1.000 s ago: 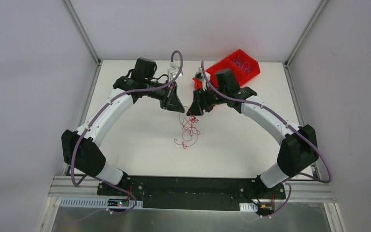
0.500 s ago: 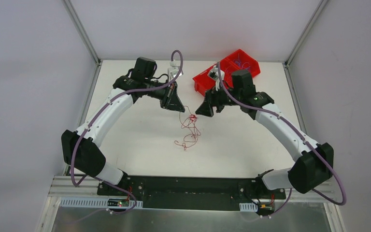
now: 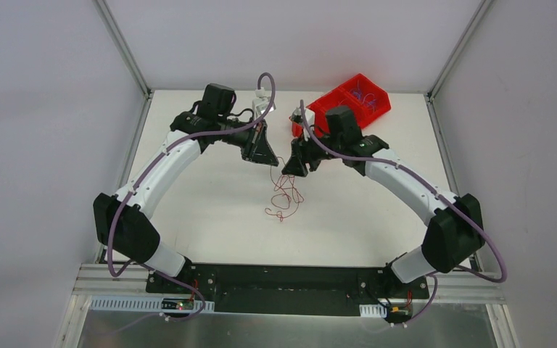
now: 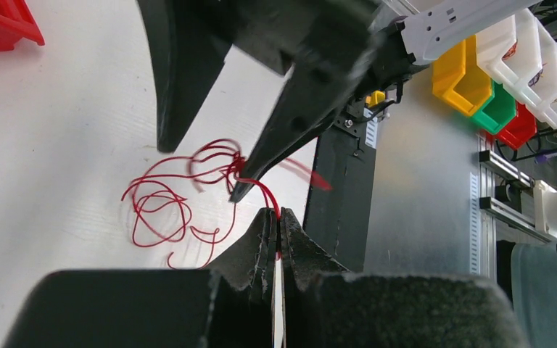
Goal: Untangle the cables
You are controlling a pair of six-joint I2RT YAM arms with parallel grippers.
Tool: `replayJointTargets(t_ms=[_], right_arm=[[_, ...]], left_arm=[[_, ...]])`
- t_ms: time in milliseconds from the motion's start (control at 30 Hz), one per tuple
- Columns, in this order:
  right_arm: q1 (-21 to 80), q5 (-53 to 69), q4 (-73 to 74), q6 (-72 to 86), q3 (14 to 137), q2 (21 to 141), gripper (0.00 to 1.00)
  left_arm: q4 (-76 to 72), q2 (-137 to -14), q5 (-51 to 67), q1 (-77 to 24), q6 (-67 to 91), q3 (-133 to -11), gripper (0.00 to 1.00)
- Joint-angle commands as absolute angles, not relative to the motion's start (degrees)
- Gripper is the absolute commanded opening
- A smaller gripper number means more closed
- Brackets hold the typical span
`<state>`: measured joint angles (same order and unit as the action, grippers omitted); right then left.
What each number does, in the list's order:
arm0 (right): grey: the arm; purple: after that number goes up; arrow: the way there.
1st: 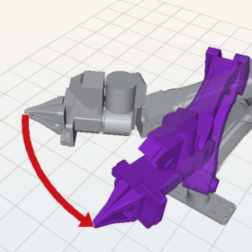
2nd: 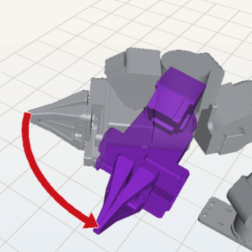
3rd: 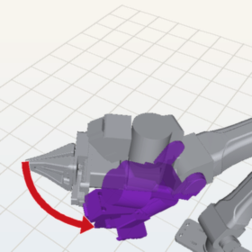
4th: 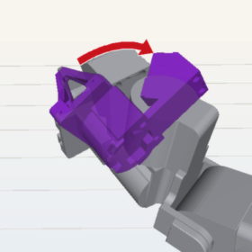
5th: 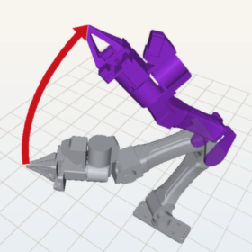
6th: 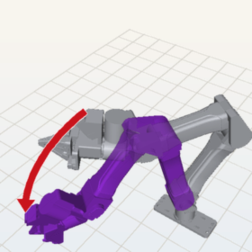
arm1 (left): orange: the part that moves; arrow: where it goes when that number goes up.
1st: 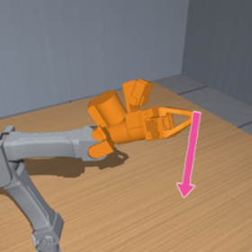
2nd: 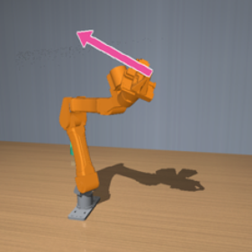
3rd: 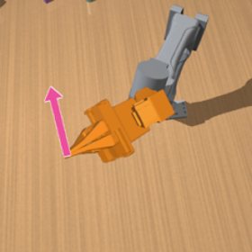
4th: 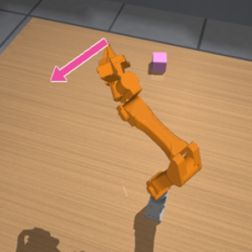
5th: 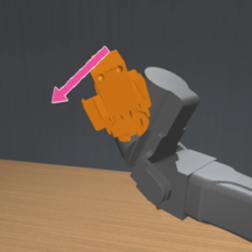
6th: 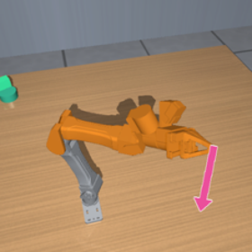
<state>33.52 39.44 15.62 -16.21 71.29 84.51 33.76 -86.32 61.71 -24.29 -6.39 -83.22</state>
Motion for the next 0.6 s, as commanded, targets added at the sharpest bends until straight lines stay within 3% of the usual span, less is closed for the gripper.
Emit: replayJointTargets(t_ms=[0, 67, 133, 433, 567], right_arm=[[35.5, 37.5, 13.6, -19.5, 74.2, 87.1, 0.43], [35.2, 36.2, 14.1, -19.7, 73.3, 87.4, 0.26], [34.0, 36.0, 15.0, -21.0, 71.1, 86.9, 0.19], [27.0, 35.0, 20.4, -28.1, 62.7, 87.3, 0.13], [24.8, 33.2, 23.8, -32.0, 62.5, 89.5, 0.11]], left_arm=[[33.8, -86.0, 64.6, -24.2, -5.7, -86.5, 0.0], [33.9, -85.4, 64.9, -23.7, -4.1, -87.5, 0.0], [33.8, -84.7, 66.5, -22.2, -1.9, -88.8, 0.0], [28.2, -83.2, 72.8, -17.5, 10.6, -103.4, 0.0], [17.7, -83.4, 72.6, -15.7, 21.8, -107.7, 0.0]])
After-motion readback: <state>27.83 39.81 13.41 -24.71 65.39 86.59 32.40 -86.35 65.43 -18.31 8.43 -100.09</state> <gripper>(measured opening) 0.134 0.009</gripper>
